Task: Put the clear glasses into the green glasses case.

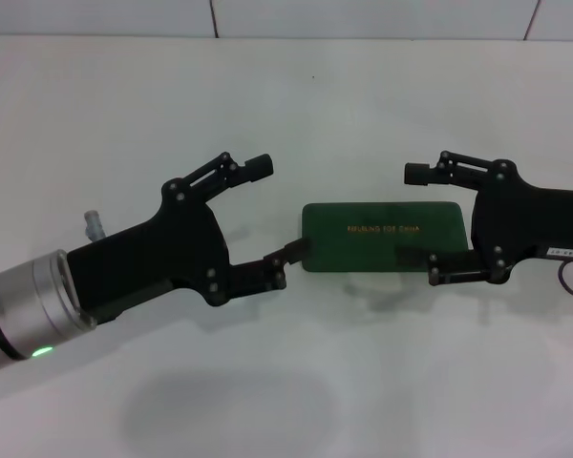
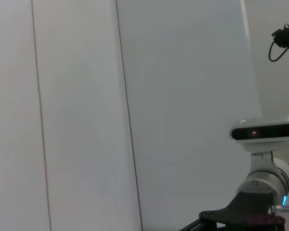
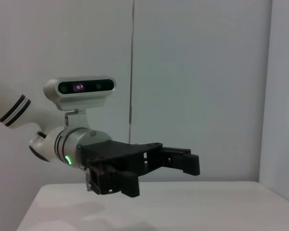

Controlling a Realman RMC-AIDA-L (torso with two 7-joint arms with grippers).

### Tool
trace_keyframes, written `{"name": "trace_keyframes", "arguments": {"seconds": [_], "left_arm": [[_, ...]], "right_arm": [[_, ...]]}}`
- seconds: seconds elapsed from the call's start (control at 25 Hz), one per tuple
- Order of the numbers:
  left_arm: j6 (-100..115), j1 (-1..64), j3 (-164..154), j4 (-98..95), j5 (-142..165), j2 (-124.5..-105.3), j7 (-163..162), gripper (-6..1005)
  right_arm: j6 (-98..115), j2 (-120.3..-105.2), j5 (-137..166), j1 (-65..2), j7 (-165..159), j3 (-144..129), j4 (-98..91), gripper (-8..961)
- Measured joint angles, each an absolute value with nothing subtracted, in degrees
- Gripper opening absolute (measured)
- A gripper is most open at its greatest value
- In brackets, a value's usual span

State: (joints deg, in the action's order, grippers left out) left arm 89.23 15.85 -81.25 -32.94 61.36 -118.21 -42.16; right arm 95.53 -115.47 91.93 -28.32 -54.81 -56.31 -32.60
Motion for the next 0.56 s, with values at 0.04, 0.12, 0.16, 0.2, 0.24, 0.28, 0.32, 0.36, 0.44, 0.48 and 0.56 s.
{"name": "trace_keyframes", "arguments": {"seconds": [0.04, 0.12, 0.16, 0.2, 0.24, 0.28, 0.32, 0.36, 0.44, 0.48, 0.56], "left_arm": [[89.23, 15.85, -81.25, -32.93, 61.38, -118.21, -42.06, 888], [89.25, 15.91, -81.23, -32.93, 61.42, -118.20, -41.87, 888], [89.25, 16.02, -81.17, -32.96, 61.42, -118.20, -41.84, 888], [89.26, 16.17, -81.09, -32.97, 61.43, -118.23, -41.82, 888], [89.26, 16.33, -81.03, -32.97, 61.43, -118.28, -41.80, 888], [89.24, 16.45, -81.00, -32.96, 61.44, -118.32, -41.76, 888], [89.17, 16.58, -80.97, -32.89, 61.44, -118.38, -41.68, 888], [89.04, 16.65, -80.95, -32.73, 61.43, -118.45, -41.44, 888], [88.87, 16.73, -80.89, -32.41, 61.20, -118.70, -40.68, 888], [88.84, 16.76, -80.88, -32.18, 61.00, -118.85, -39.97, 888], [88.82, 16.77, -80.84, -32.02, 60.78, -119.01, -39.21, 888]], "right_arm": [[95.53, -115.47, 91.93, -28.32, -54.74, -56.34, -32.60, 886], [95.42, -115.48, 91.93, -28.33, -54.53, -56.38, -32.57, 886], [95.31, -115.48, 91.93, -28.33, -54.44, -56.40, -32.46, 886], [95.09, -115.48, 91.94, -28.40, -54.32, -56.42, -32.21, 886], [94.88, -115.48, 91.94, -28.52, -54.17, -56.42, -31.90, 886], [94.64, -115.50, 91.94, -28.76, -53.98, -56.43, -31.46, 886], [94.46, -115.52, 91.94, -29.04, -53.83, -56.44, -31.04, 886], [94.34, -115.54, 91.94, -29.28, -53.68, -56.47, -30.67, 886], [94.14, -115.57, 91.94, -29.59, -53.34, -56.55, -30.18, 886], [93.91, -115.57, 91.94, -29.70, -53.03, -56.56, -29.94, 886], [93.35, -115.60, 91.94, -29.81, -52.52, -56.59, -29.71, 886]]}}
